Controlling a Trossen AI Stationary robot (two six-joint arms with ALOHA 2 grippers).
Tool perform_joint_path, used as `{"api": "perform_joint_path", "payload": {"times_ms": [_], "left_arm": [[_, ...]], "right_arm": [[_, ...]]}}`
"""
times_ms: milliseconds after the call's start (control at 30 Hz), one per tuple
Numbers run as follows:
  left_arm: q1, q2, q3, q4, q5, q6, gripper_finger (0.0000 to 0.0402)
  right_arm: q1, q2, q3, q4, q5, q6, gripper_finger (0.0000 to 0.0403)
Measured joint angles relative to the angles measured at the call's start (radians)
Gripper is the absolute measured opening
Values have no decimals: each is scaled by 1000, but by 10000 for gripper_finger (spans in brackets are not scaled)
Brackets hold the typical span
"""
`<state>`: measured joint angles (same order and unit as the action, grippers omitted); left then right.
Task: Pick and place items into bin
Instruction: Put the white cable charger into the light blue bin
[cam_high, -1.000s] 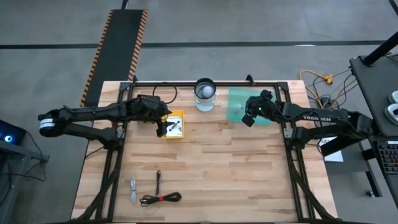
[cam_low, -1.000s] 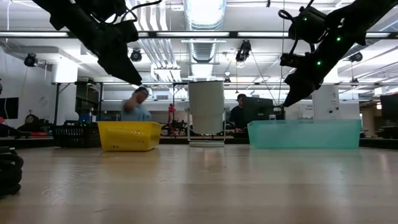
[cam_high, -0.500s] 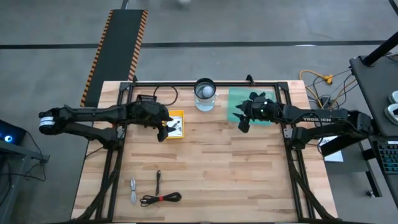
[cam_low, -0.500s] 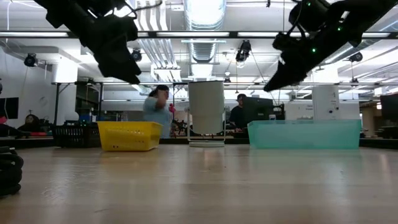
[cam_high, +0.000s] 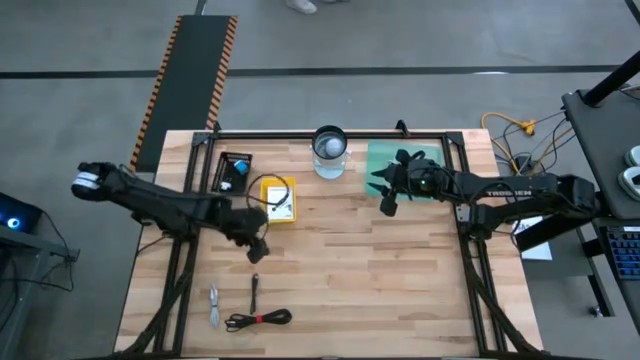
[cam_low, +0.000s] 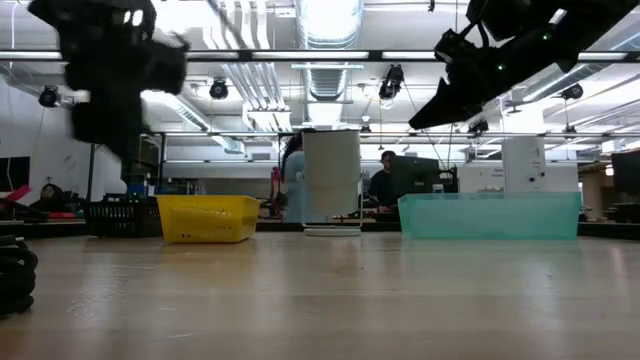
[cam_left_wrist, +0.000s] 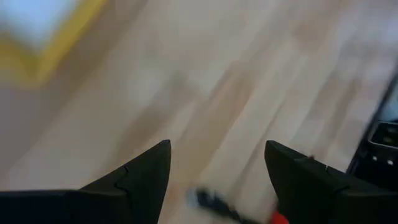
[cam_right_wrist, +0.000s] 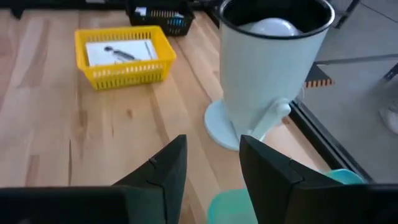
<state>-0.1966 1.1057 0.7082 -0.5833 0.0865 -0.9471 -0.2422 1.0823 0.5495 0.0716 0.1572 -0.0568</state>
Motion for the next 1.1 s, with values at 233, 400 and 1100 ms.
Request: {"api": "perform_joint_path", "payload": {"times_ms": [233,400,1100], "left_arm": [[-183,64,0,-143,120,-577,243],[-308,106,13,-143,260,-867,242],[-557,286,16,-140,295,-1206,242]], "right_arm": [[0,76,0,98,0,-28,134],[0,170,-1,213,-1,-26,134],[0,452,97,351,-4,-77,124]]}}
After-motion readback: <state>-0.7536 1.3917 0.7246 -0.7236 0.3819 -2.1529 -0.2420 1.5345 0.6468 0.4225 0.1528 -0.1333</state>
